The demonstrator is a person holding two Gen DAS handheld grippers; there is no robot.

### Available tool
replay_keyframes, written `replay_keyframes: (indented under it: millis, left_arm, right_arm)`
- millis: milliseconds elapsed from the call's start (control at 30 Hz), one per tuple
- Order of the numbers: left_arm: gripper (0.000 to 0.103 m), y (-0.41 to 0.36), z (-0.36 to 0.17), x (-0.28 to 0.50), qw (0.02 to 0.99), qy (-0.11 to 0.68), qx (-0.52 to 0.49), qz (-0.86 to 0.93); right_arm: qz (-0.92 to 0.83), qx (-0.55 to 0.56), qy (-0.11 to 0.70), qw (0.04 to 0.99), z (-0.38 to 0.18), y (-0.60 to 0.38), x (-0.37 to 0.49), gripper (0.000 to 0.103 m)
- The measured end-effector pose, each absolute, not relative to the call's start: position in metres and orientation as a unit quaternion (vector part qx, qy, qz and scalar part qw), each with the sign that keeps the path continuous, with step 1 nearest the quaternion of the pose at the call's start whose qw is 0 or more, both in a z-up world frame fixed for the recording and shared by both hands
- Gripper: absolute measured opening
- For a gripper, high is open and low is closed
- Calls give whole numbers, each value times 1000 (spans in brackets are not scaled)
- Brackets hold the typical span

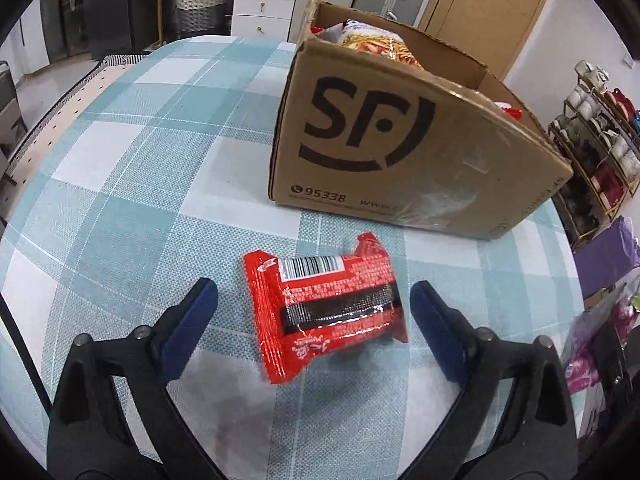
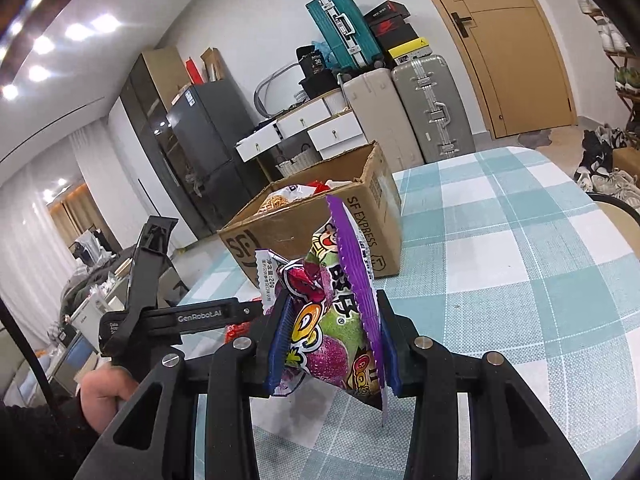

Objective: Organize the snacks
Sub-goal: 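Grasp the red wafer bar pack with the left gripper and lift it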

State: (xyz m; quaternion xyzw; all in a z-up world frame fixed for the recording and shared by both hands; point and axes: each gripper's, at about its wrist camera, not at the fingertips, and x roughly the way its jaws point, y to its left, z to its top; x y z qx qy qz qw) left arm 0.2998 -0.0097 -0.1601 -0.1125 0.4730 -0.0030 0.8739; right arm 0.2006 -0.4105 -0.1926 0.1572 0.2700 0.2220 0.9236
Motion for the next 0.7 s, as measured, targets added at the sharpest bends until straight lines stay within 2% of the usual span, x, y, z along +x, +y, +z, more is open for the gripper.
replay_keyframes:
  millis: [100, 167, 267, 700]
  left_arm:
    - [81, -15, -159, 301, 876, 472, -96, -6]
    - [62, -17, -159, 300, 878, 470, -90, -17]
    - [48, -23, -155, 297, 881, 467, -68, -29]
    - [45, -19, -129, 254, 900, 430, -43, -61]
  right_arm:
    - [223, 155, 268, 924, -192, -409, 198, 39]
    - [225, 154, 266, 924, -192, -409, 197, 39]
    - [225, 153, 266, 925, -191, -408, 197, 39]
    - [217, 141, 267, 928, -189, -405, 200, 39]
